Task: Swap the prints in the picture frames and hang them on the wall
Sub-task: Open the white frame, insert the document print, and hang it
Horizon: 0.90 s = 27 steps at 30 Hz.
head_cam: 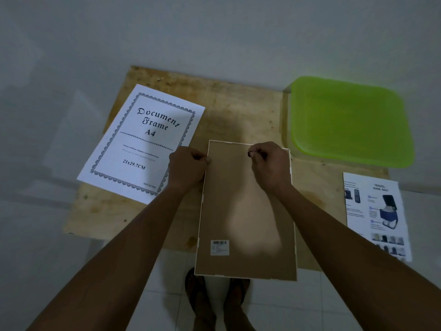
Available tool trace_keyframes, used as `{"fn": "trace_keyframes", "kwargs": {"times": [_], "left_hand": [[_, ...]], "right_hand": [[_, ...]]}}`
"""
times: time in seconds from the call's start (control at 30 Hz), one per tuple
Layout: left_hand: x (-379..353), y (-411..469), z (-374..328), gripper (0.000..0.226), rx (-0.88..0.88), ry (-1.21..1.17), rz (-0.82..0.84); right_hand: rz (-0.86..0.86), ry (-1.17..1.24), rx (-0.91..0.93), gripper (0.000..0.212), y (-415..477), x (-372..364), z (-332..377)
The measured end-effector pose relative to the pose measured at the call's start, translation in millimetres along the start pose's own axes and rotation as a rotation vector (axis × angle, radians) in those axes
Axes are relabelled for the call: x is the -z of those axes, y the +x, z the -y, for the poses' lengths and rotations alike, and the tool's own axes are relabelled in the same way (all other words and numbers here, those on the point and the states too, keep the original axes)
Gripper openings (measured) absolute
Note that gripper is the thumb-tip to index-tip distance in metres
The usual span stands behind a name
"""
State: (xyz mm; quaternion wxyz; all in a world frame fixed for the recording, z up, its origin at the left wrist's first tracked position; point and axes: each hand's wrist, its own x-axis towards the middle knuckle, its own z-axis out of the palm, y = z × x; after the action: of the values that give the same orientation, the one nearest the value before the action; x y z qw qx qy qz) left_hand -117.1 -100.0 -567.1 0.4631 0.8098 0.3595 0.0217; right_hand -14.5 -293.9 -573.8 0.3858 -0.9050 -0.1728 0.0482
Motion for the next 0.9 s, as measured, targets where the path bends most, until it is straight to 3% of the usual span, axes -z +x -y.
{"fn": "trace_keyframes", "kwargs": {"times": [0.33,0.63,0.77,0.9], "left_hand": [[-2,2,4,0.023,0.035,-0.052,0.009],[1,-2,-6,0.023,0.028,0.01,0.016],[-2,4,-26,0.033,-0.129,0.267,-0.074],[-9,36,-39,0.029,-0.356,0.287,0.141]], "right_hand": [[-0.096,0.064,0.163,0.014,-8,-1,-8],[-0.087,0.043,0.168,0.014,-7,0,-6],[-0.08,0.033,0.181,0.015,-8,-1,-5],[-0.078,0.027,0.198,0.014,-8,-3,-9]]}}
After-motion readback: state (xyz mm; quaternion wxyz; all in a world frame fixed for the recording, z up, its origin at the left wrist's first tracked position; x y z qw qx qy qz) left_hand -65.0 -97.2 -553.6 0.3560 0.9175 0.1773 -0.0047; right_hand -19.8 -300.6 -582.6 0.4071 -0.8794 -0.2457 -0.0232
